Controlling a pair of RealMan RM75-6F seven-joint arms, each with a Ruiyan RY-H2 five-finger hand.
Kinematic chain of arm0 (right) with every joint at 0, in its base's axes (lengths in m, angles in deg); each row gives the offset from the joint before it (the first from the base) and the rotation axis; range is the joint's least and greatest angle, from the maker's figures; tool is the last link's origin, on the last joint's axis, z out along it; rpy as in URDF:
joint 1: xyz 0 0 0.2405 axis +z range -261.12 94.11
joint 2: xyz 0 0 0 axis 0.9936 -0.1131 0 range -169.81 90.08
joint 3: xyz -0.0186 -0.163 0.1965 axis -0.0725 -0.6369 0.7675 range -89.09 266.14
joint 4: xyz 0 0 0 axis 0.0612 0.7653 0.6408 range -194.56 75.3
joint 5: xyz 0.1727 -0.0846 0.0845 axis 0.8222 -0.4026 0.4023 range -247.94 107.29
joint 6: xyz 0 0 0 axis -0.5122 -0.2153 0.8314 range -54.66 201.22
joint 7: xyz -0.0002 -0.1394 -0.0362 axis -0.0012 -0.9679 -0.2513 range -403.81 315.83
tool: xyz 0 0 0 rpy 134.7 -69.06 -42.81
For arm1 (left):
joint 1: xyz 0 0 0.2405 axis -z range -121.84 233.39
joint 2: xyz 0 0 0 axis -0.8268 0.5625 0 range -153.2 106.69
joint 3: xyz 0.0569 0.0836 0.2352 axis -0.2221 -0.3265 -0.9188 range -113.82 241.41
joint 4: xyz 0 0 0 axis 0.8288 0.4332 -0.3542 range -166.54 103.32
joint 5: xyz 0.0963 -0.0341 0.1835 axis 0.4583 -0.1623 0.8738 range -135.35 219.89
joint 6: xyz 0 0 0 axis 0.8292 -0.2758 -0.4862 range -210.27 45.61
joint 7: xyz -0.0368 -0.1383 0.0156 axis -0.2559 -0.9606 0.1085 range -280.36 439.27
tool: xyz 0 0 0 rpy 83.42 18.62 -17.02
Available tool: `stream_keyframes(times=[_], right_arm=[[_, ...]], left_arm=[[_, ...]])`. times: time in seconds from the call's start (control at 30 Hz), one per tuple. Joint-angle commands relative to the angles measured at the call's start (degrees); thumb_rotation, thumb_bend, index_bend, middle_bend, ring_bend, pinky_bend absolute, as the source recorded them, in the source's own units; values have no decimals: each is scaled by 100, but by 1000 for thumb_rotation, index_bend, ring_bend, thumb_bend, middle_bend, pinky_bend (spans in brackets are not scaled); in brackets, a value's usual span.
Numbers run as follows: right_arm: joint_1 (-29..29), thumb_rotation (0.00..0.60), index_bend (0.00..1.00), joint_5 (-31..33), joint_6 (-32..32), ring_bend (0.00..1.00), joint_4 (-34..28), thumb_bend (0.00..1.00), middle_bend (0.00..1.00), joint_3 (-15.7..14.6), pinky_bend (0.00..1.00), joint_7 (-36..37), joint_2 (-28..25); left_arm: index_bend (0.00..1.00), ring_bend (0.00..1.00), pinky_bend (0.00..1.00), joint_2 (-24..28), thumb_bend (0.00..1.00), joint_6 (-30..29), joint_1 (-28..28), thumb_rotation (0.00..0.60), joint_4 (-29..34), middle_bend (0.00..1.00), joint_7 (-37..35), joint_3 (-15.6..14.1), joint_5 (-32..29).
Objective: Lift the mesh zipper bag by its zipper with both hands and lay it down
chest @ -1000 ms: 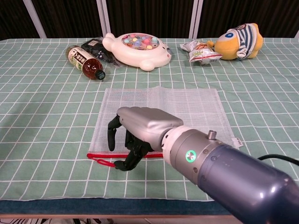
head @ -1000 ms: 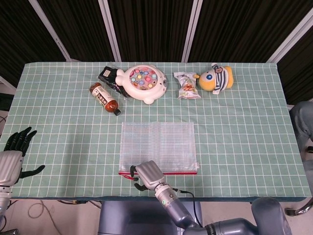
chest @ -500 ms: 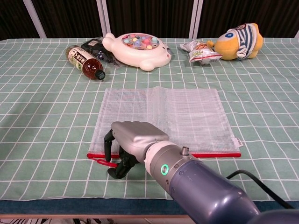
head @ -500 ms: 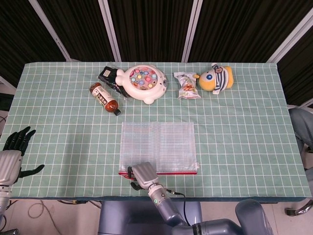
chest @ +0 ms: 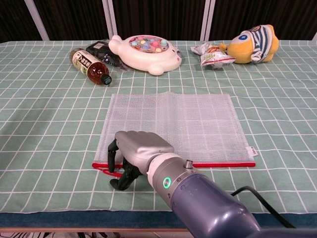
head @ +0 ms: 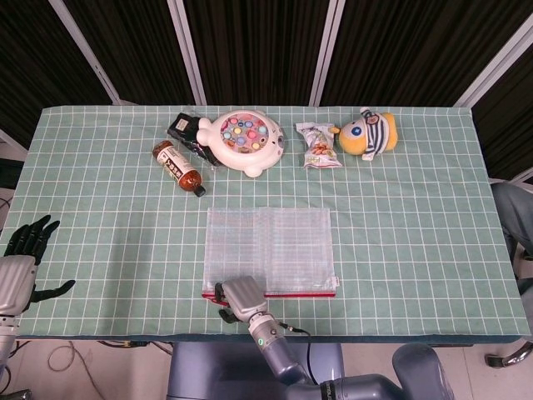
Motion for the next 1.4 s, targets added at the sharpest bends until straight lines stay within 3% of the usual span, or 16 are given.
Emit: stream_keyframes(times=[0.03, 1.4], right_arm=[[-13, 600, 518, -35, 16, 1000, 7, 419, 1000, 19, 1000, 31, 13], [-164, 600, 519, 22, -1, 1000, 132, 498, 1000, -10, 1000, -25, 89]], left_arm=[[0, 0, 0, 0, 51, 4, 3, 600, 3, 0, -1, 1, -1], [0, 0, 0, 32, 51, 1, -5, 600, 43, 0, -68, 6, -17]])
